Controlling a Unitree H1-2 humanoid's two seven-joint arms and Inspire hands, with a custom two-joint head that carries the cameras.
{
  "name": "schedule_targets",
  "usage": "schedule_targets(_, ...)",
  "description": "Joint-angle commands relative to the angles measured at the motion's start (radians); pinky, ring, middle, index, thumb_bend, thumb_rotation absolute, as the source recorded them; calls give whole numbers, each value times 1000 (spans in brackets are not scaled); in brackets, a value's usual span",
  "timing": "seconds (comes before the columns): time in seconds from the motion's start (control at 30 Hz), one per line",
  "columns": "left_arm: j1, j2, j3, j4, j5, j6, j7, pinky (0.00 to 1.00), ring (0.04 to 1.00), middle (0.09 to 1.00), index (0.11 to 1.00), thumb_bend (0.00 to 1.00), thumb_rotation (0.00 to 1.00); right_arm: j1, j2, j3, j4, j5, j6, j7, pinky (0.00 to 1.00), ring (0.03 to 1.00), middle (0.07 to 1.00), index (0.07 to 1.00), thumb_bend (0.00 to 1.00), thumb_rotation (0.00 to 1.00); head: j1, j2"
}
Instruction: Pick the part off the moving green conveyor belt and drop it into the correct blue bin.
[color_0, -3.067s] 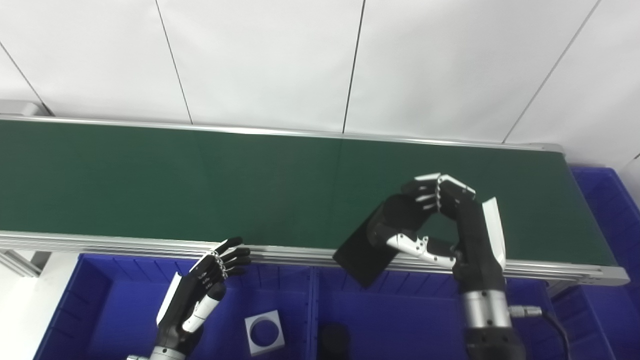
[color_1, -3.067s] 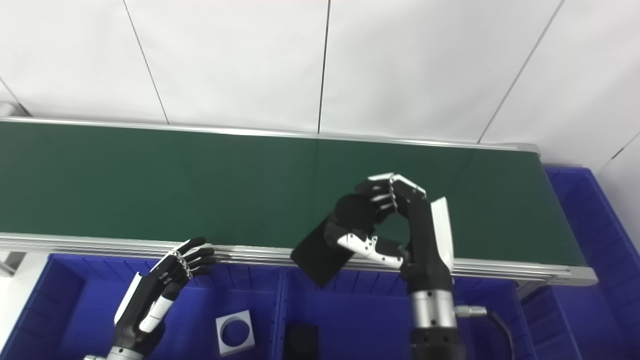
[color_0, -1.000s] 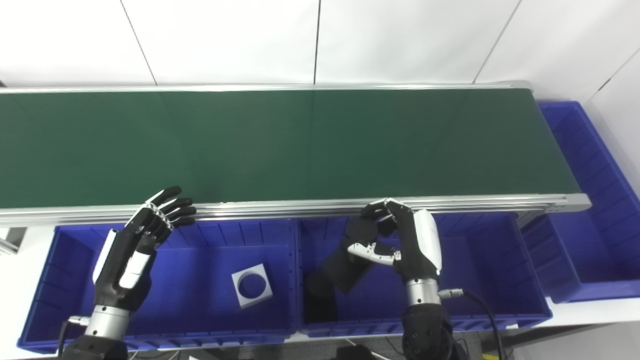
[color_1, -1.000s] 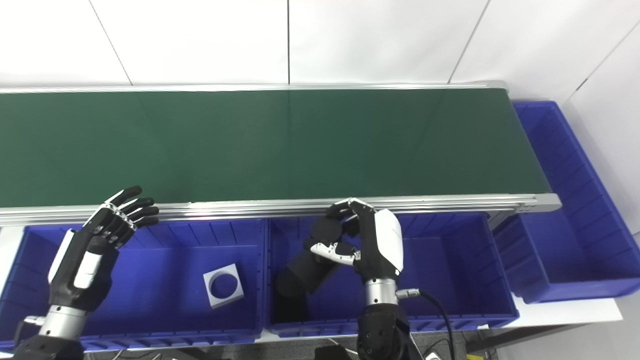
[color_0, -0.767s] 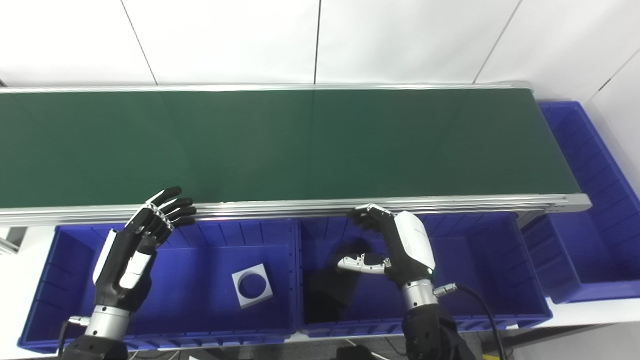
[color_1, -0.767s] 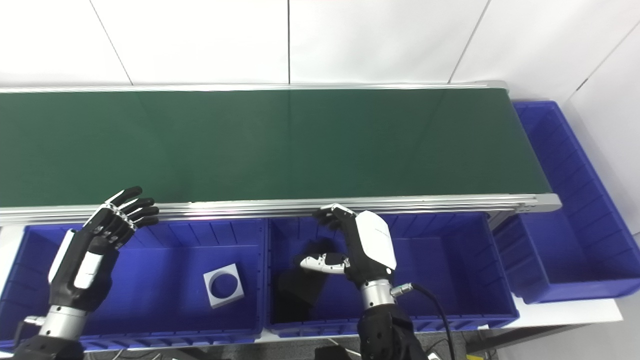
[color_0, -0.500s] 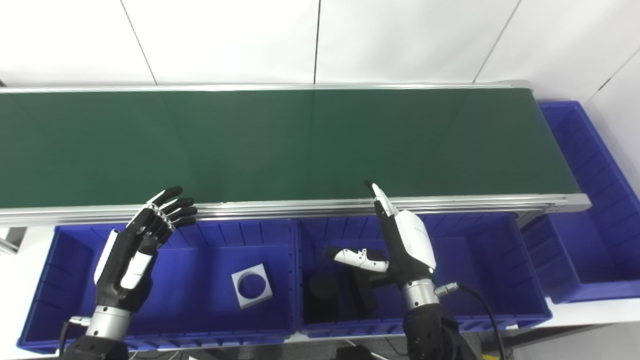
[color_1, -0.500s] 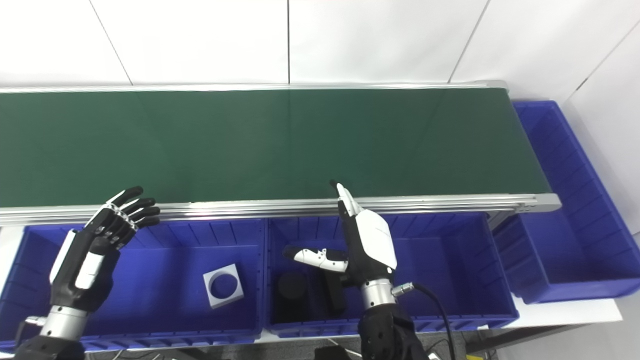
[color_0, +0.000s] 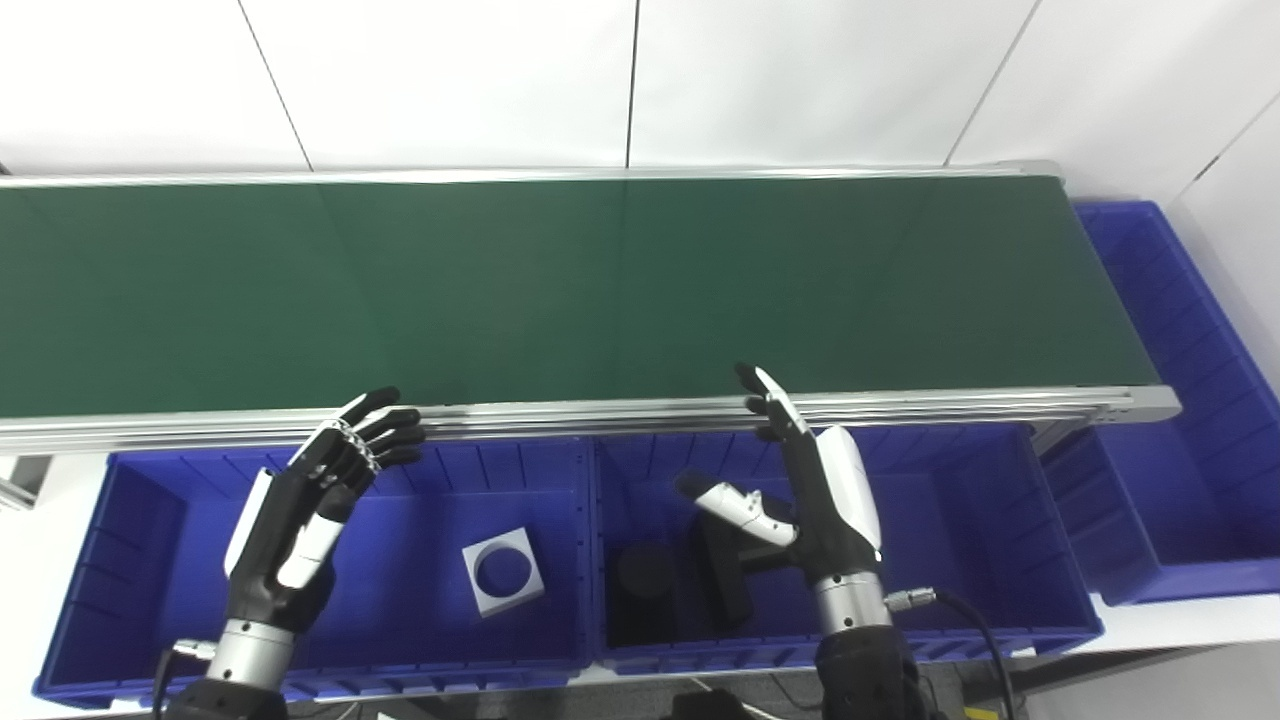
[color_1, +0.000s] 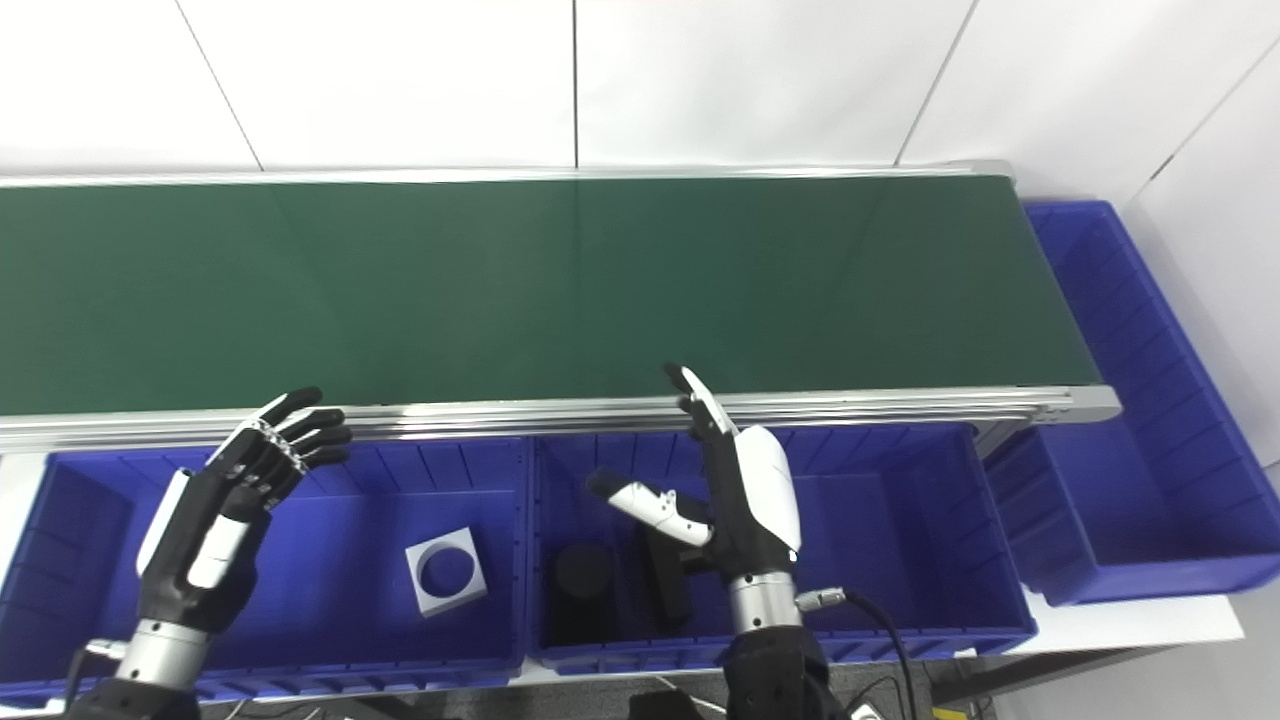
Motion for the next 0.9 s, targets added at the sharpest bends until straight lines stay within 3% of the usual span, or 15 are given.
schedule_targets(0.0, -4, -14, -9, -7, 25, -57, 11, 702, 739, 767, 822, 718, 752, -1, 31, 25, -61, 51, -86, 3, 667, 746, 798, 842, 679, 798, 16, -5)
schedule_targets(0.17, 9, -40, -34, -4, 78, -84, 30, 697, 740, 775, 825, 717, 769, 10, 53, 60, -68, 134, -90, 41, 638, 695, 761, 829, 519, 739, 71, -37)
schedule_targets(0.27, 12, -60, -45, 5, 104, -89, 38, 695, 743, 777, 823, 724, 769, 14, 40, 62, -43, 158, -103, 55, 636, 692, 762, 830, 512, 745, 117, -62)
schedule_targets(0.47, 20, -91, -68, 21, 149, -91, 52, 705, 758, 789, 829, 799, 783, 1, -11, 45, 56, 230, -183, 93, 684, 735, 789, 842, 570, 726, 178, -101)
schedule_targets(0.67, 33, -116, -82, 32, 191, -92, 70, 709, 769, 811, 847, 846, 798, -12, -62, 8, 159, 305, -279, 127, 661, 741, 797, 848, 631, 699, 244, -144)
schedule_targets(0.87, 41, -136, -106, 40, 241, -92, 113, 729, 795, 838, 855, 852, 788, -23, -108, -7, 226, 313, -358, 153, 694, 778, 818, 842, 701, 628, 268, -168)
